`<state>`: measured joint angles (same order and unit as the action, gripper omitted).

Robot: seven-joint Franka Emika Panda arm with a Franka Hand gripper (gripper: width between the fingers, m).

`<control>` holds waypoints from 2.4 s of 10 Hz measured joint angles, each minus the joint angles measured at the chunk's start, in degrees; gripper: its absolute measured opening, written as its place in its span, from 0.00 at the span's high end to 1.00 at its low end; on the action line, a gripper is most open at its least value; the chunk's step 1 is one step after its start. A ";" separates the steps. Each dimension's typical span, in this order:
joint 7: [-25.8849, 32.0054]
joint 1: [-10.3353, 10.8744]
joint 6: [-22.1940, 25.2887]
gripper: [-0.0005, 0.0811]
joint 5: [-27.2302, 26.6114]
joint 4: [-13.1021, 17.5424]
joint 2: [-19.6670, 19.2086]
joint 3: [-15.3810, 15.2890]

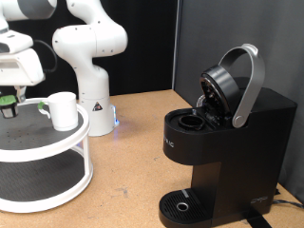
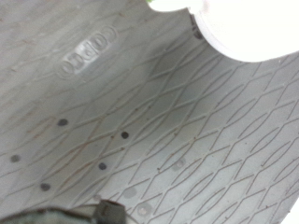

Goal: Make a cup of coffee with the keurig machine

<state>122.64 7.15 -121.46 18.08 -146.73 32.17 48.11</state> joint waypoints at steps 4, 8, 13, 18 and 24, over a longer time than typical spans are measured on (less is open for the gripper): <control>-0.39 0.12 1.44 0.42 -5.26 0.26 0.83 0.53; -8.41 -0.16 6.90 0.42 -13.20 1.32 2.07 0.00; -14.48 -0.62 7.39 0.42 -14.86 1.24 3.51 -2.11; -24.35 1.17 -1.53 0.42 -33.60 -1.93 3.78 -2.76; -30.19 2.63 5.72 0.42 -39.35 -0.54 3.66 -3.31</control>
<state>92.45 9.79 -115.75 -21.27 -147.28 35.83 44.79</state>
